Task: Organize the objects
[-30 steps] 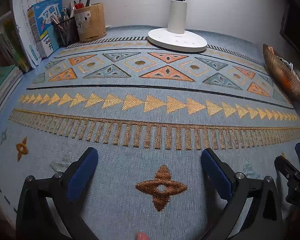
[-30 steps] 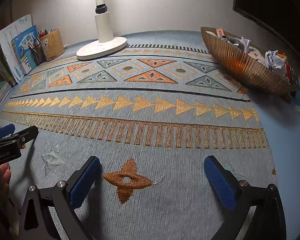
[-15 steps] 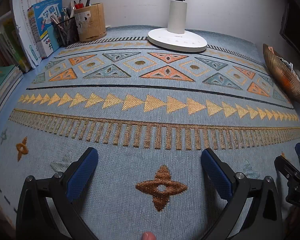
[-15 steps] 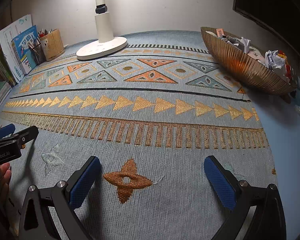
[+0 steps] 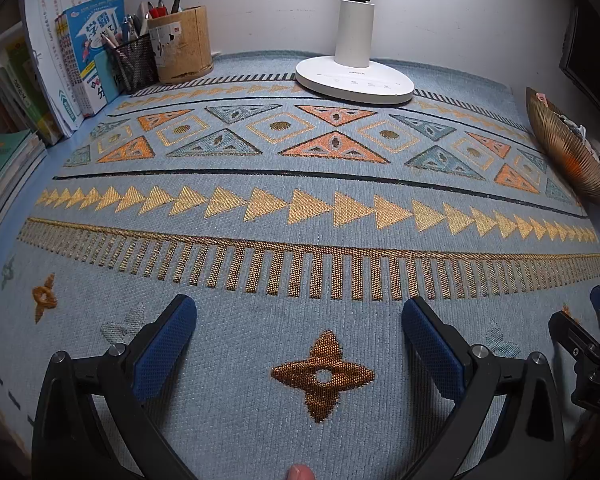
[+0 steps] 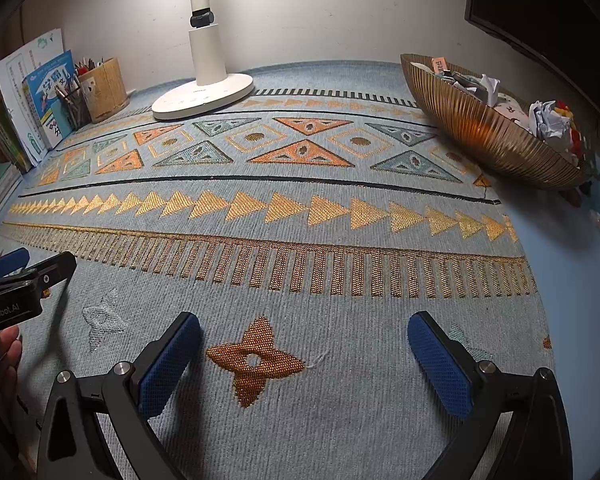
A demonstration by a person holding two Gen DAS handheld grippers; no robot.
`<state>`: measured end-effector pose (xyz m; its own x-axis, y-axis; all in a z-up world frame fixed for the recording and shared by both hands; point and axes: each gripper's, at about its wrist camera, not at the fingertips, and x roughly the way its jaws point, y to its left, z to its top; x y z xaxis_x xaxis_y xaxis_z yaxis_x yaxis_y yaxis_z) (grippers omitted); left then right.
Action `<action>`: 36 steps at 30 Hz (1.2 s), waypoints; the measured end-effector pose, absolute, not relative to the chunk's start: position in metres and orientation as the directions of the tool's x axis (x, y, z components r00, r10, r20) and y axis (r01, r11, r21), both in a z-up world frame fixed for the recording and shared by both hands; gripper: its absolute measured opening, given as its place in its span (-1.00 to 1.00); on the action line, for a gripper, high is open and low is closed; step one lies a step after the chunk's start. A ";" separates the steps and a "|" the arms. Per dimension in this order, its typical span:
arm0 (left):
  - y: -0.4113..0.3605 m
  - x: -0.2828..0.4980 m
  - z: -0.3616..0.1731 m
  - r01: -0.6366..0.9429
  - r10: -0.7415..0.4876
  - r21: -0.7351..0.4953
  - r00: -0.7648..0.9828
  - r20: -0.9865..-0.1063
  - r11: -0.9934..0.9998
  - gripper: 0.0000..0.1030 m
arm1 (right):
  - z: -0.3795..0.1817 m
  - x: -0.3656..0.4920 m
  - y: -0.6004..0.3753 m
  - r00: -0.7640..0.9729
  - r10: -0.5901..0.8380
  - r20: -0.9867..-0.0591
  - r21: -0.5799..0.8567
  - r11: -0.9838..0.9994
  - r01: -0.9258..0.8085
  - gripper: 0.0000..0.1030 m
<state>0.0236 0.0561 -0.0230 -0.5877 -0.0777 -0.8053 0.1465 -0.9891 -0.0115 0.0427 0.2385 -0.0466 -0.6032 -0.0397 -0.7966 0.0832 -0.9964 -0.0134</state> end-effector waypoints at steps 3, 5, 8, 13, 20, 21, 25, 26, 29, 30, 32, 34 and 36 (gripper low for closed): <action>0.057 0.023 -0.023 0.146 -0.077 -0.012 -0.588 -0.805 -0.989 1.00 | -0.047 0.043 0.236 -0.608 -0.009 -0.794 -0.020 -0.999 0.040 1.00; 0.055 0.024 -0.023 0.146 -0.077 -0.011 -0.587 -0.806 -0.989 1.00 | -0.046 0.044 0.233 -0.613 0.004 -0.790 -0.034 -0.999 0.038 1.00; 0.055 0.023 -0.023 0.146 -0.077 -0.012 -0.588 -0.805 -0.989 1.00 | -0.046 0.043 0.233 -0.611 -0.001 -0.792 -0.030 -0.999 0.041 1.00; 0.055 0.023 -0.023 0.146 -0.077 -0.012 -0.588 -0.806 -0.989 1.00 | -0.046 0.043 0.235 -0.608 -0.012 -0.794 -0.015 -0.999 0.038 1.00; 0.055 0.023 -0.023 0.146 -0.077 -0.012 -0.587 -0.806 -0.989 1.00 | -0.047 0.043 0.236 -0.608 -0.012 -0.794 -0.014 -0.999 0.039 1.00; 0.055 0.023 -0.023 0.146 -0.077 -0.012 -0.587 -0.806 -0.989 1.00 | -0.047 0.043 0.236 -0.608 -0.012 -0.794 -0.014 -0.999 0.039 1.00; 0.055 0.023 -0.023 0.146 -0.077 -0.012 -0.587 -0.806 -0.989 1.00 | -0.046 0.043 0.235 -0.608 -0.012 -0.794 -0.014 -0.999 0.039 1.00; 0.055 0.023 -0.023 0.146 -0.077 -0.012 -0.587 -0.806 -0.989 1.00 | -0.047 0.043 0.236 -0.608 -0.012 -0.794 -0.014 -0.999 0.039 1.00; 0.056 0.023 -0.023 0.146 -0.077 -0.012 -0.587 -0.806 -0.989 1.00 | -0.047 0.043 0.236 -0.608 -0.012 -0.794 -0.014 -0.999 0.039 1.00; 0.056 0.023 -0.023 0.146 -0.077 -0.012 -0.587 -0.806 -0.989 1.00 | -0.047 0.043 0.236 -0.608 -0.013 -0.794 -0.014 -0.999 0.039 1.00; 0.055 0.023 -0.023 0.146 -0.077 -0.012 -0.587 -0.806 -0.989 1.00 | -0.047 0.043 0.236 -0.608 -0.013 -0.794 -0.014 -0.999 0.039 1.00; 0.055 0.023 -0.023 0.146 -0.077 -0.011 -0.587 -0.806 -0.989 1.00 | -0.047 0.043 0.235 -0.608 -0.013 -0.794 -0.014 -0.999 0.039 1.00; 0.055 0.023 -0.023 0.146 -0.077 -0.011 -0.587 -0.806 -0.989 1.00 | -0.047 0.043 0.235 -0.608 -0.012 -0.794 -0.014 -0.999 0.039 1.00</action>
